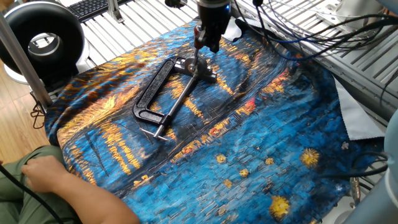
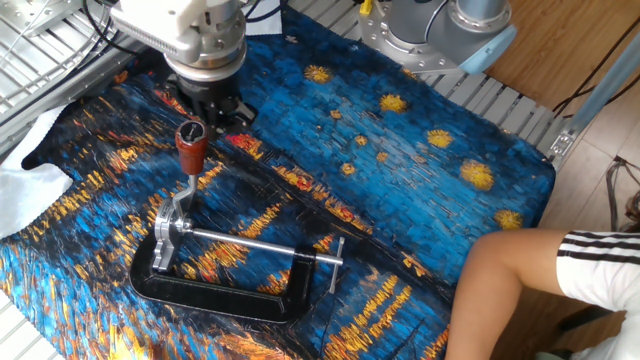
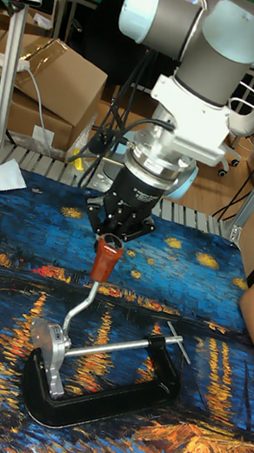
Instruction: Push down the lever
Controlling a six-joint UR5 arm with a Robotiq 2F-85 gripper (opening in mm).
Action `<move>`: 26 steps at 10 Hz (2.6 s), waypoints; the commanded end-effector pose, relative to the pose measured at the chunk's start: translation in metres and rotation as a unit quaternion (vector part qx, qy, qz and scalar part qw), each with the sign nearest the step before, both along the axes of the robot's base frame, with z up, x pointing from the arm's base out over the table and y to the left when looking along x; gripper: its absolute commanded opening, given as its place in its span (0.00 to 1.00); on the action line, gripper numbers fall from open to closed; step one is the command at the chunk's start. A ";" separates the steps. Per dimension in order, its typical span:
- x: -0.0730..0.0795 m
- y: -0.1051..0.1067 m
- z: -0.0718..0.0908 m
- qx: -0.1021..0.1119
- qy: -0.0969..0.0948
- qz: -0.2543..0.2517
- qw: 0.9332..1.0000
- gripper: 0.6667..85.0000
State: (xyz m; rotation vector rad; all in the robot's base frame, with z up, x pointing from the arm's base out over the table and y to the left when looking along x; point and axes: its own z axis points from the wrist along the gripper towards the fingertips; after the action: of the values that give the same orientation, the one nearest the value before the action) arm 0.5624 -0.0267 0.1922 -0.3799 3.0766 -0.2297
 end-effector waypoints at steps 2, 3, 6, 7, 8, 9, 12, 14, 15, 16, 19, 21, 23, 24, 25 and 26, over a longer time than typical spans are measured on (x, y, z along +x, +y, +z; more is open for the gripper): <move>0.022 0.006 0.000 -0.002 -0.020 0.031 0.999 0.00; 0.027 0.007 -0.001 -0.002 -0.025 0.038 0.999 0.00; 0.033 0.011 -0.002 -0.002 -0.026 0.061 0.998 0.00; 0.033 0.004 0.000 -0.011 -0.028 0.074 0.997 0.00; 0.032 -0.002 -0.001 -0.015 -0.034 0.085 0.996 0.00; 0.031 -0.013 -0.001 -0.028 -0.038 0.104 0.993 0.00; 0.032 -0.020 0.005 -0.047 -0.037 0.147 0.987 0.00; 0.043 -0.008 0.008 -0.048 -0.036 0.156 0.986 0.00; 0.049 0.000 0.011 -0.047 -0.035 0.157 0.986 0.00; 0.052 0.007 0.013 -0.044 -0.033 0.155 0.986 0.00; 0.052 0.029 0.004 -0.004 -0.032 0.132 0.991 0.00; 0.060 0.038 0.004 -0.007 -0.031 0.129 0.991 0.00; 0.073 0.046 0.010 -0.025 -0.032 0.137 0.990 0.00; 0.081 0.048 0.012 -0.038 -0.038 0.148 0.988 0.00; 0.091 0.056 0.013 -0.039 -0.049 0.155 0.986 0.00; 0.098 0.062 0.012 -0.037 -0.058 0.159 0.985 0.00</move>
State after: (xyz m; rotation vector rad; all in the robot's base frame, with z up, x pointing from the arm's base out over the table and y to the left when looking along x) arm 0.6427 0.0187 0.2021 -0.8026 2.8852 -0.3364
